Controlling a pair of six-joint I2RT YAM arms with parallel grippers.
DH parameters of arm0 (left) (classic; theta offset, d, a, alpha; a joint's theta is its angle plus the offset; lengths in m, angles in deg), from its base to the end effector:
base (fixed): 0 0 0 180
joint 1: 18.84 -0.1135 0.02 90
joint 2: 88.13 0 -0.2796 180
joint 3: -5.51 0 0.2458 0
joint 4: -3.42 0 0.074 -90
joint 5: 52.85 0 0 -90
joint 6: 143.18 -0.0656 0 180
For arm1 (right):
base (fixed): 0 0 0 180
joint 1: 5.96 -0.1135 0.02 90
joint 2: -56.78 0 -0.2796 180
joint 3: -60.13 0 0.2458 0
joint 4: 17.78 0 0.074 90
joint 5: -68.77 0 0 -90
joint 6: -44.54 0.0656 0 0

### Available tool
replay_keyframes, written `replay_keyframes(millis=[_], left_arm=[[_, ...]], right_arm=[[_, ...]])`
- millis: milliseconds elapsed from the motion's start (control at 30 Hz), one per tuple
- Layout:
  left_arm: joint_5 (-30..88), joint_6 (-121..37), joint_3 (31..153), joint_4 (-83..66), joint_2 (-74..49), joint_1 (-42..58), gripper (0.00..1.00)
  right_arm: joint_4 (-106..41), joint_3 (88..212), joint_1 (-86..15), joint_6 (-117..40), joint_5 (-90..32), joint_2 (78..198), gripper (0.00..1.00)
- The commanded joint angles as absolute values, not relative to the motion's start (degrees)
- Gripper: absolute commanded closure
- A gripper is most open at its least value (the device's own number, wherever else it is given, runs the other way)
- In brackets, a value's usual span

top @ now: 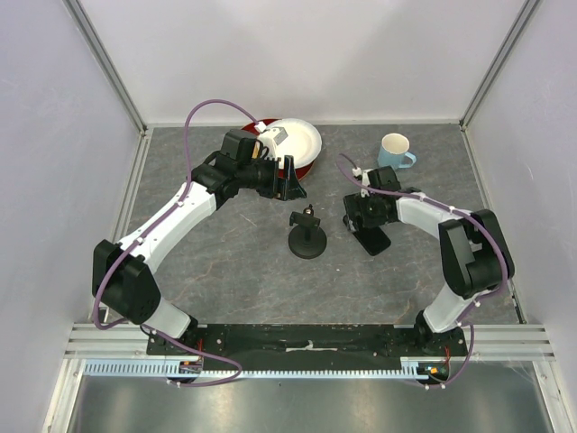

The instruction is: Place the phone on the phone stand

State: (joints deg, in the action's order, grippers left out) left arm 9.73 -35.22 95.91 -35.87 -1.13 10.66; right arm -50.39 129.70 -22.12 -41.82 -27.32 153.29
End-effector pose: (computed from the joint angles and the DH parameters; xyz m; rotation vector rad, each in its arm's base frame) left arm 0.2966 -0.2025 0.3298 0.5106 2.2345 -0.9755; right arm 0.3260 0.1017 0.1599 -0.3239 2.6043 0.2603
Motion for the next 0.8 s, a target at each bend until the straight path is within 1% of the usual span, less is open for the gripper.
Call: replay_keyframes(millis=[0, 67, 400, 467, 533, 567, 667, 700, 767], left_arm=[[8.9, -34.8, 96.0, -34.8, -1.0, 10.8, 0.25], [8.9, -34.8, 96.1, -34.8, -0.9, 10.8, 0.25], [9.0, -34.8, 96.2, -34.9, -1.0, 10.8, 0.25], [9.2, -34.8, 96.2, -34.9, -1.1, 10.8, 0.25], [9.4, -34.8, 96.1, -34.9, -1.2, 10.8, 0.25], [9.5, -34.8, 96.1, -34.8, -1.3, 10.8, 0.25], [9.6, -34.7, 96.1, -34.9, -1.6, 10.7, 0.26], [9.8, -34.7, 96.1, -34.7, -1.6, 10.8, 0.26], [10.0, -34.8, 95.9, -34.8, -2.0, 10.8, 0.26]], right_arm=[[-54.9, 133.1, -24.4, -44.5, -21.6, 154.9, 0.02], [-56.9, 133.8, -26.2, -45.0, -18.6, 155.7, 0.02], [-60.0, 136.2, -28.1, -45.1, -15.2, 160.5, 0.02], [-60.7, 137.2, -28.1, -44.9, -15.4, 161.5, 0.08], [-60.6, 137.5, -28.1, -44.6, -15.9, 161.8, 0.16], [-60.3, 137.5, -28.2, -44.4, -16.3, 161.8, 0.18], [-59.3, 137.6, -28.1, -44.1, -17.9, 161.6, 0.34], [-59.0, 137.7, -28.2, -44.0, -18.1, 161.5, 0.42], [-57.9, 137.7, -28.1, -43.2, -18.2, 161.0, 0.51]])
